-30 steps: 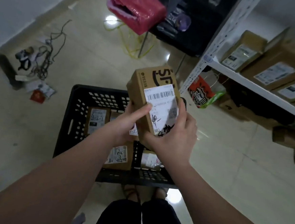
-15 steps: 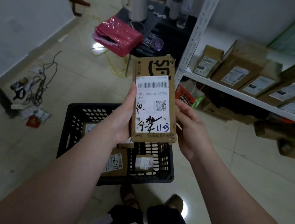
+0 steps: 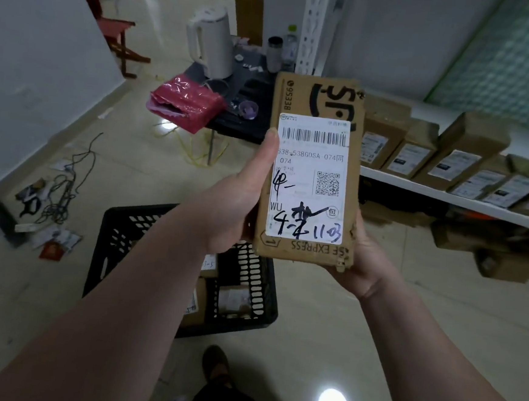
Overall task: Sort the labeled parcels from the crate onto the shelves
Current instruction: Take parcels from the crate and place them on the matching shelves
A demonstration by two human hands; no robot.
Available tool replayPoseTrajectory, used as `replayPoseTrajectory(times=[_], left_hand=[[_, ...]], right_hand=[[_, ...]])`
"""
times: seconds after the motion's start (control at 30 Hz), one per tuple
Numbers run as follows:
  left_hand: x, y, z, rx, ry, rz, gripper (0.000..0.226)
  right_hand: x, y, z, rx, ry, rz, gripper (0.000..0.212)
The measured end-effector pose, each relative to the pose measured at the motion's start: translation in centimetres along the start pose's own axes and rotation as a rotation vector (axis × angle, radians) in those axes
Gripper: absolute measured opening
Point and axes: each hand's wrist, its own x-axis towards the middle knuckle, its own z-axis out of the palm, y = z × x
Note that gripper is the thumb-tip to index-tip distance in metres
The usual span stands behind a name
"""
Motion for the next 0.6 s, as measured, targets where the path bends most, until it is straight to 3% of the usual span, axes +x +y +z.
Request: replayPoseTrajectory(times=[0.1, 0.23, 0.33, 0.47, 0.6], left_hand=[[-0.3, 1.0, 3.5, 0.034, -0.006, 0.056, 0.084], [-0.1, 1.9, 7.6, 0.084, -0.016, 0.09, 0.077], [0.5, 2.2, 10.5, 0.102, 0.002, 0.073, 0.069], [2.2, 1.6, 14.6, 0.111, 0.022, 0.014, 0.059], [4.5, 0.6, 19.5, 0.176, -0.019, -0.015, 0.052]], right_hand=[[-2.1, -0.9, -1.7, 0.061, 0.006, -0.02, 0.067], [-5.3, -3.0, -3.2, 0.099, 0.083, -0.052, 0.048], [-8.0, -4.6, -4.7, 0.036, 0.119, -0.032, 0.053], [-12.1, -6.9, -8.5, -0.22, 0.151, 0.047, 0.059], [-16.2, -9.3, -12.3, -0.288, 0.2, 0.08, 0.08]])
